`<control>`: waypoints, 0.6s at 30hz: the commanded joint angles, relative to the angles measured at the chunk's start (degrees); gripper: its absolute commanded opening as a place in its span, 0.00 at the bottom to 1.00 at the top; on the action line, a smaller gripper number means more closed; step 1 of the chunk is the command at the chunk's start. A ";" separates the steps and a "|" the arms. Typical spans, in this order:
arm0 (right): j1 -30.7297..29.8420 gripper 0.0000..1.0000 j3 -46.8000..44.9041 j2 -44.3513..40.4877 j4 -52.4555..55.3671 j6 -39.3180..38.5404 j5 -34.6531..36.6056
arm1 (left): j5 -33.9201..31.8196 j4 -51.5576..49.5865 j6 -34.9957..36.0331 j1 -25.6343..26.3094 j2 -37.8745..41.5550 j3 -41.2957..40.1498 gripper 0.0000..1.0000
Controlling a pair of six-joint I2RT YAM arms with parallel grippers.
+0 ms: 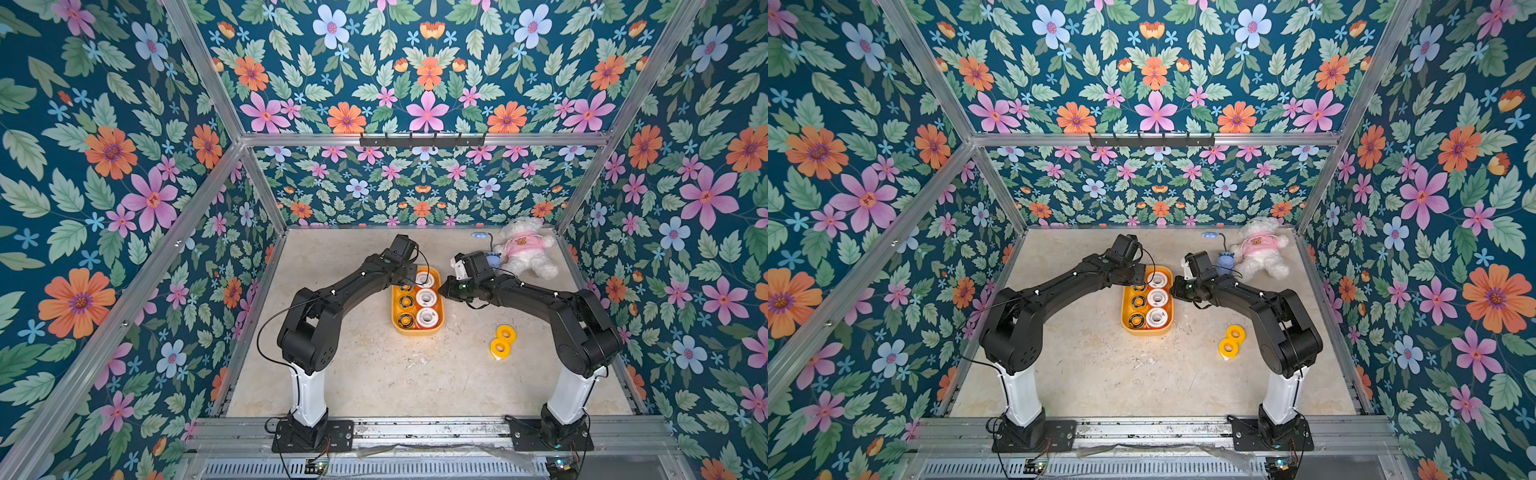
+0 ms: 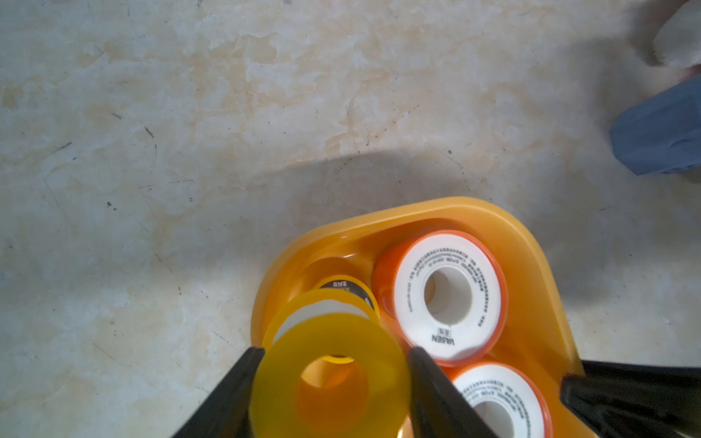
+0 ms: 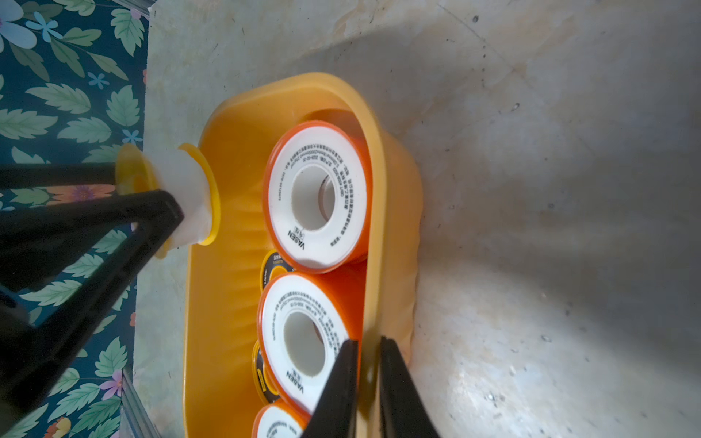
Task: Put the sealing tape into the storage box
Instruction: Place the sealing tape in the storage box.
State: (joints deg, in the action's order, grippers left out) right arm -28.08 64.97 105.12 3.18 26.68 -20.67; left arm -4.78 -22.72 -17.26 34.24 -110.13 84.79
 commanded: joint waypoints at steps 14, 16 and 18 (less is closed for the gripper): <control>-0.13 0.17 -0.32 0.40 0.93 -0.49 0.80 | 0.25 0.65 0.81 -0.14 -3.41 1.98 0.63; -0.14 0.17 -0.39 0.42 0.89 -0.57 0.80 | 0.47 0.60 0.78 -0.14 -3.67 2.09 0.63; -0.09 0.17 -0.48 0.32 0.91 -0.57 0.80 | 0.51 0.66 0.75 -0.18 -4.00 2.19 0.63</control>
State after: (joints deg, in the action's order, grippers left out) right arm -28.12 64.62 105.21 3.14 26.70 -20.69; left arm -4.49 -22.39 -16.60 34.20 -113.97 86.54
